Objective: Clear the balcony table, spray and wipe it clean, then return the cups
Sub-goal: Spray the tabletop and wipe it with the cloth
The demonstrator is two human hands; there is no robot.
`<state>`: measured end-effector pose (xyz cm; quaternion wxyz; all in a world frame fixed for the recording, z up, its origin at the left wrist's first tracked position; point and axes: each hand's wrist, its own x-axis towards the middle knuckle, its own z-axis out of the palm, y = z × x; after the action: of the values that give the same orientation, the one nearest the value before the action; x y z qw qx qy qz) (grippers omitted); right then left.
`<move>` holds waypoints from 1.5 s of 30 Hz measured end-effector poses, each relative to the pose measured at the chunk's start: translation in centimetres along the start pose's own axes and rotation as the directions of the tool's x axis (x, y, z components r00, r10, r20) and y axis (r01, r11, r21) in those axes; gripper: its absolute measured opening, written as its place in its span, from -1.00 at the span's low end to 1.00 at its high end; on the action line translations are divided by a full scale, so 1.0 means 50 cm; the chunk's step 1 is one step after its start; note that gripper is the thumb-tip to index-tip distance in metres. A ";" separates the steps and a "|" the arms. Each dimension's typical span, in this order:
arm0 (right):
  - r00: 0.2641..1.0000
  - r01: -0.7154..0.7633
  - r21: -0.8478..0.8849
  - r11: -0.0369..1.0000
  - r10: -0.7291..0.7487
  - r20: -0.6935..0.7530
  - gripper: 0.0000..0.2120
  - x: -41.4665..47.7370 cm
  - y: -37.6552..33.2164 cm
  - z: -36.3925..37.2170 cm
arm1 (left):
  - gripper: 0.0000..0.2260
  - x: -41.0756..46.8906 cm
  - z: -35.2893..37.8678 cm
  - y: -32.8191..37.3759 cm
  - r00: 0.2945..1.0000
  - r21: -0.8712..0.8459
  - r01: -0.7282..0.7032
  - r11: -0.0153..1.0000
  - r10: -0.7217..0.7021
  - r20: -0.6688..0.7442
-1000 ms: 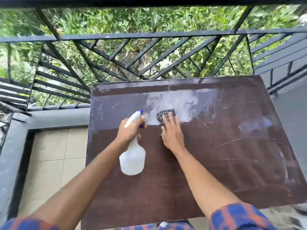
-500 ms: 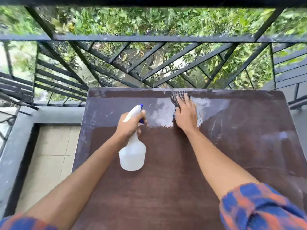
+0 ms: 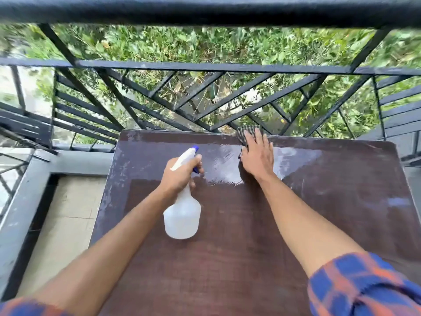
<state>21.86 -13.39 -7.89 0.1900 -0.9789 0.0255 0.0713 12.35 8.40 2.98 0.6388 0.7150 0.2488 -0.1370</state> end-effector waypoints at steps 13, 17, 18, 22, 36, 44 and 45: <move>0.982 -0.190 -0.018 0.982 0.189 -0.019 -0.43 -0.024 0.261 -0.106 | -0.72 0.000 0.115 0.004 0.996 0.072 -0.025 0.997 0.019 0.086; 0.917 -0.400 -0.039 0.916 0.400 -0.020 -0.42 -0.034 0.411 -0.172 | -0.74 -0.010 0.148 0.002 0.995 0.048 -0.010 0.999 0.005 0.102; 0.906 -0.424 -0.032 0.905 0.424 -0.014 -0.42 -0.032 0.420 -0.175 | -0.75 -0.012 0.153 0.002 0.994 0.050 -0.010 0.999 0.005 0.107; 0.926 -0.376 0.015 0.926 0.376 -0.039 -0.42 -0.043 0.333 -0.145 | -0.75 -0.024 0.174 0.003 0.994 0.060 -0.020 0.998 0.013 0.110; 0.983 -0.108 -0.046 0.993 0.100 -0.152 -0.50 -0.267 0.392 -0.085 | -0.74 -0.074 0.243 -0.003 0.987 0.076 -0.006 0.997 -0.006 0.162; 0.860 -0.463 0.091 0.881 0.472 -0.195 -0.44 -0.267 0.390 -0.097 | -0.75 -0.118 0.260 -0.018 0.983 0.080 -0.009 0.997 -0.006 0.185; 0.893 -0.399 0.083 0.913 0.407 -0.190 -0.45 -0.278 0.346 -0.079 | -0.75 -0.124 0.261 -0.022 0.982 0.080 -0.010 0.997 -0.006 0.191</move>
<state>7.30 -30.56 -8.57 0.1881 -0.9502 0.2484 0.0080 8.15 -5.47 3.35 0.6306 0.7240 0.1800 -0.2141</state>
